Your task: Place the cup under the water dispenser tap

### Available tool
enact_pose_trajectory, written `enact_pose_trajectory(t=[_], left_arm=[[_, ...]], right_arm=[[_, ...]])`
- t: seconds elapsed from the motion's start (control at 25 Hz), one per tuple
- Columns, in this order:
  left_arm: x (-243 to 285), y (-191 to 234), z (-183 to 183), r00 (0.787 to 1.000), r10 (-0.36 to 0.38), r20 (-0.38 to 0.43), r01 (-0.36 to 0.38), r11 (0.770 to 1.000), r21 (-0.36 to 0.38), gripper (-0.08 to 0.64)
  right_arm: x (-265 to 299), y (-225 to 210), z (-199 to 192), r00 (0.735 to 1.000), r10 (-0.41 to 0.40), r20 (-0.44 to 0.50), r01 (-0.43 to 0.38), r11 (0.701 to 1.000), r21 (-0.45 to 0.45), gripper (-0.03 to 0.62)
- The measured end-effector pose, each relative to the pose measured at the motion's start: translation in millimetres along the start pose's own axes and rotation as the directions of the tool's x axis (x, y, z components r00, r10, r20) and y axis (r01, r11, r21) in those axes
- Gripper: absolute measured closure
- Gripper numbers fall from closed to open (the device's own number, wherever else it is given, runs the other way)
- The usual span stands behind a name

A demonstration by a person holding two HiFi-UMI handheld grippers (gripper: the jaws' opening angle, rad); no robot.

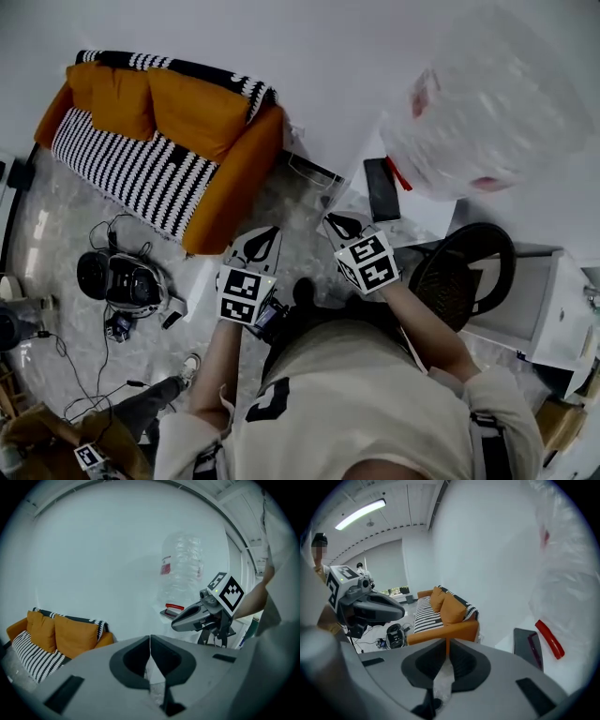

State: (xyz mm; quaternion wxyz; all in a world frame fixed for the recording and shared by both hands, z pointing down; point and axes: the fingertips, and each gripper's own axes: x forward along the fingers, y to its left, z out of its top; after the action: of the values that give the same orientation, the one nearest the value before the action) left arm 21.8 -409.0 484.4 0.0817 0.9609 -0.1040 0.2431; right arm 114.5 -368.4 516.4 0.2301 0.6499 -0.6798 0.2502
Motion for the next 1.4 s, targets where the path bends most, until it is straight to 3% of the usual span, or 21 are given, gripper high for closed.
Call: enact_pose_trajectory(t=[0.2, 0.4, 0.6, 0.88, 1.16, 1.32, 1.4], left_arm=[[1, -5, 12, 0.999, 0.021, 0.026, -0.021, 1.000, 0.012, 0.502], [2, -22, 29, 0.999, 0.028, 0.042, -0.030, 0.998, 0.047, 0.502], [6, -47, 42, 0.998, 0.040, 0.057, -0.044, 0.997, 0.063, 0.502], [2, -89, 52, 0.989, 0.102, 0.109, -0.106, 0.994, 0.029, 0.502], [-23, -124, 67, 0.963, 0.185, 0.196, -0.184, 0.983, -0.023, 0.503], [-60, -146, 60, 0.938, 0.270, 0.215, -0.265, 0.963, -0.051, 0.503], [-76, -160, 53, 0.928, 0.311, 0.203, -0.309, 0.950, -0.046, 0.502]], right_arm=[[-10, -4, 25, 0.995, -0.079, 0.068, 0.091, 0.974, -0.207, 0.565], [-31, -2, 48, 0.981, -0.030, 0.189, 0.059, 0.987, -0.150, 0.566], [-54, 1, 45, 0.971, 0.101, 0.217, -0.098, 0.995, -0.025, 0.565], [-100, -4, 23, 0.936, 0.217, 0.276, -0.262, 0.955, 0.137, 0.565], [-139, 22, 17, 0.878, 0.372, 0.300, -0.430, 0.889, 0.159, 0.565], [-167, 56, 13, 0.812, 0.492, 0.313, -0.543, 0.834, 0.096, 0.565], [-180, 68, 7, 0.795, 0.524, 0.305, -0.566, 0.822, 0.061, 0.565]])
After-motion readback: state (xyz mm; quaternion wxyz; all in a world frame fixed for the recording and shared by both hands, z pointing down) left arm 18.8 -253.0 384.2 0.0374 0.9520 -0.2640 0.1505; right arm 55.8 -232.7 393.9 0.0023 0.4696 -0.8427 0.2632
